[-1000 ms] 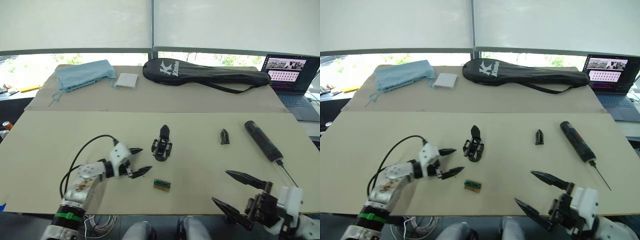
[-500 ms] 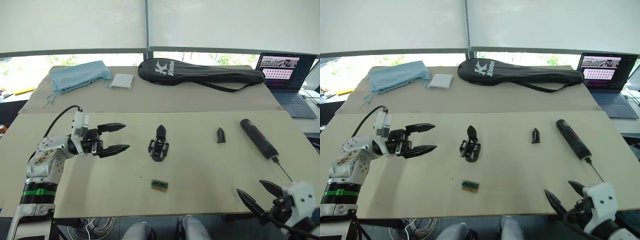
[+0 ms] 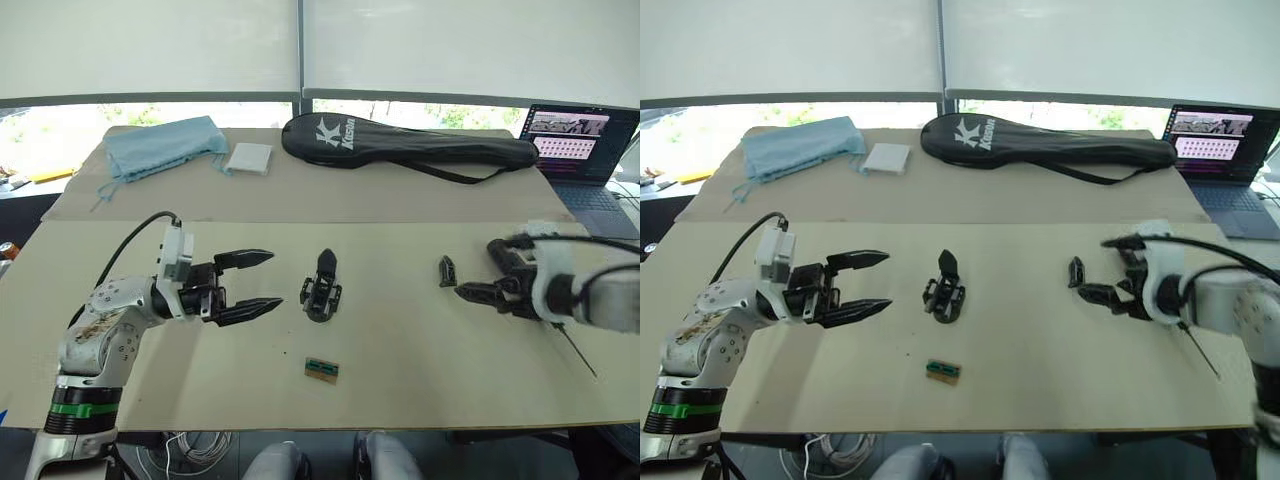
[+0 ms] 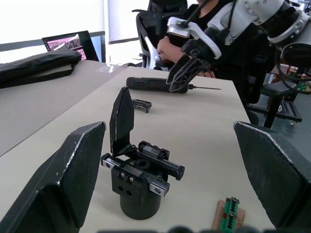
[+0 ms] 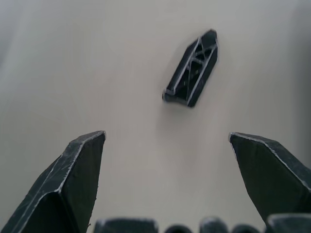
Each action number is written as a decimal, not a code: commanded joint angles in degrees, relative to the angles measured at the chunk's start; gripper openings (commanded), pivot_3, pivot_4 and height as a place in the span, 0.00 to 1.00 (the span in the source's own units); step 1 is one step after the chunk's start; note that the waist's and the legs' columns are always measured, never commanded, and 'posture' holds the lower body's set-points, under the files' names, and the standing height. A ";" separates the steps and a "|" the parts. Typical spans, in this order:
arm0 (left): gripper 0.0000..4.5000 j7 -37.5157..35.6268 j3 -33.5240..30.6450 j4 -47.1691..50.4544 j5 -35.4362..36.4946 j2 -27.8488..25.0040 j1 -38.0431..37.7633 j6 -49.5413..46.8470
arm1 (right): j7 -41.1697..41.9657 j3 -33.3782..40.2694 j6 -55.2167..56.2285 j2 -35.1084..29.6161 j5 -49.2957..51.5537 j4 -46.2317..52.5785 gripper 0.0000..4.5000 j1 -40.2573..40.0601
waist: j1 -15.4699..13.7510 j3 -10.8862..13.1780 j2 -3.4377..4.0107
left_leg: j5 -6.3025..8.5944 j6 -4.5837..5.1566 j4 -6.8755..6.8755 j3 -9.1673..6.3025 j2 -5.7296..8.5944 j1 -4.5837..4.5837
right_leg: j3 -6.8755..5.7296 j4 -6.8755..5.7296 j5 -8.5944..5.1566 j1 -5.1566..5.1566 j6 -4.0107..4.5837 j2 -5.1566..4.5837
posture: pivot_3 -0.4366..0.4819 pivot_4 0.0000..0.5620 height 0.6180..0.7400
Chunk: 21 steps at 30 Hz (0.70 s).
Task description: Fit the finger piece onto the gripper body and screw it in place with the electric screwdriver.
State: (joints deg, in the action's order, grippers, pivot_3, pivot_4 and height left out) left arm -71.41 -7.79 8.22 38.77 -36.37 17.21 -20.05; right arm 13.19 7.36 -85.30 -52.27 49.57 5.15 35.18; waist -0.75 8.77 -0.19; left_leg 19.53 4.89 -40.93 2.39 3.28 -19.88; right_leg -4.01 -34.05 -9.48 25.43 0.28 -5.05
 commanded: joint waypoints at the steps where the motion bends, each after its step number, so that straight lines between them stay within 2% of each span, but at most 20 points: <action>1: 0.99 1.02 -0.74 2.38 0.93 0.08 -0.36 0.08 | 0.01 -6.54 1.60 1.04 -7.82 -6.57 1.00 6.18 | -0.04 0.00 0.00 | 0.00 0.02 -0.01 0.00 0.03 -0.05 | -0.04 -0.02 0.01 0.06 -0.01 -0.03 | 0.48 0.27 1.00; 8: 0.99 1.87 -1.85 4.26 1.65 -0.97 -1.75 -0.66 | 1.71 -11.20 6.98 7.74 -18.61 -22.41 1.00 14.58 | 0.23 0.01 0.02 | -0.02 0.00 -0.03 0.01 0.17 -0.37 | -0.30 -0.02 0.04 0.34 -0.08 -0.06 | 0.48 0.27 1.00; 13: 0.99 2.82 -2.23 6.47 2.59 -1.93 -3.48 -1.88 | 2.56 -15.17 11.61 11.44 -25.38 -27.39 1.00 16.95 | 1.31 0.01 0.02 | -0.17 -0.27 0.00 0.00 0.14 -0.32 | -0.43 -0.06 0.04 0.32 -0.08 0.00 | 0.48 0.27 1.00; 19: 0.99 4.43 -2.37 8.48 3.14 -1.75 -4.42 -2.13 | 3.91 -14.45 12.41 14.66 -29.13 -30.45 1.00 17.57 | 1.74 0.01 0.03 | -0.30 -0.50 0.06 -0.05 0.09 -0.07 | -0.45 -0.05 0.08 0.04 0.00 0.07 | 0.48 0.27 1.00; 21: 1.00 4.70 -2.62 8.91 3.26 -1.81 -4.95 -2.17 | 4.62 -14.84 11.35 15.30 -29.71 -29.94 0.88 17.41 | 1.80 0.01 0.03 | -0.29 -0.51 0.14 -0.05 0.06 0.20 | -0.44 -0.02 0.06 -0.19 0.01 0.09 | 0.48 0.27 1.00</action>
State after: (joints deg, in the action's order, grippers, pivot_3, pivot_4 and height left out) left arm -66.99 -8.84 15.03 40.75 -37.69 12.55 -22.31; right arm 17.35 -7.98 -73.17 -37.32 21.15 -25.01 51.87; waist 1.05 8.78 -0.16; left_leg 19.25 4.37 -40.75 2.34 3.33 -19.59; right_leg -4.42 -34.07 -9.44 25.18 0.32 -4.95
